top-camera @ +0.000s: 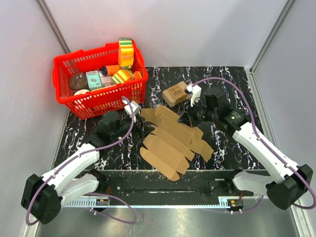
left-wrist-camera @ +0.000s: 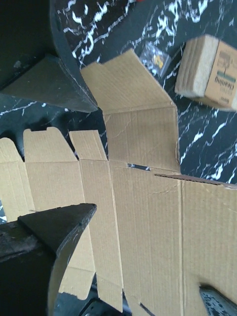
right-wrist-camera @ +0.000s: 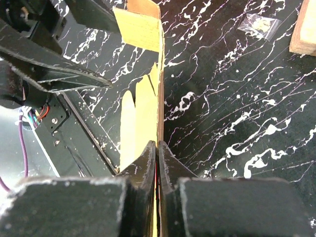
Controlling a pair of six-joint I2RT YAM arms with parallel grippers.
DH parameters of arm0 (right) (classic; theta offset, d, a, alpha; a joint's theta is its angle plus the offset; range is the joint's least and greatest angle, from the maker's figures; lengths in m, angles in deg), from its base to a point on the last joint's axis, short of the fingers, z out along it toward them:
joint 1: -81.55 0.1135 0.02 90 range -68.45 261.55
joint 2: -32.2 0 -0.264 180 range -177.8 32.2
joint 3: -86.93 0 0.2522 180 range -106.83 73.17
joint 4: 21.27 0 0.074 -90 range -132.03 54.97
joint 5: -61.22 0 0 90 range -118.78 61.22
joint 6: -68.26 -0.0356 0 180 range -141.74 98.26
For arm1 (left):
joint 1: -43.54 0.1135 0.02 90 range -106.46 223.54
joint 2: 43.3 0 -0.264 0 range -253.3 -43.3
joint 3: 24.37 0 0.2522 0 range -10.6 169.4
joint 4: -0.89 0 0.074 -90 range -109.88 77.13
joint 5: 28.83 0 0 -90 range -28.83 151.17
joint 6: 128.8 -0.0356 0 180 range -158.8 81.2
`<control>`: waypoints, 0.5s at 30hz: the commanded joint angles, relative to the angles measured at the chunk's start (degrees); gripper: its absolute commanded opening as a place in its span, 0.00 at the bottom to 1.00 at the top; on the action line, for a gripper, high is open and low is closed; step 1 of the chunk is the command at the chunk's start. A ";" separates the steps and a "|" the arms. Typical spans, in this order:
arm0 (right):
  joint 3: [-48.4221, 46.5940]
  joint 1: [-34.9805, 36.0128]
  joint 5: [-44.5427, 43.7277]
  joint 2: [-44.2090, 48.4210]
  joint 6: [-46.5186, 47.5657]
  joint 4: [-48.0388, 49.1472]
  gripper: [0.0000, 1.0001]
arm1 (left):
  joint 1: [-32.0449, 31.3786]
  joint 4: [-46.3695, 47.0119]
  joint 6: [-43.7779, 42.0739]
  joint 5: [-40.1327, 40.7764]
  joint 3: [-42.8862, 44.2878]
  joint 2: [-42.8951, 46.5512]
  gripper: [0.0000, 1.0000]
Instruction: Fold the paper box
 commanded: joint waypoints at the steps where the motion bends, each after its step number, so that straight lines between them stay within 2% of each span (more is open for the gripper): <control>1: -3.54 0.56 2.05 2.60 1.82 -3.90 0.09 | 1.47 6.41 -0.15 -12.28 -0.21 -2.33 0.77; 15: -5.82 0.56 4.95 4.18 1.37 -5.49 0.09 | 1.56 4.47 -1.99 -10.27 -0.21 -7.00 0.75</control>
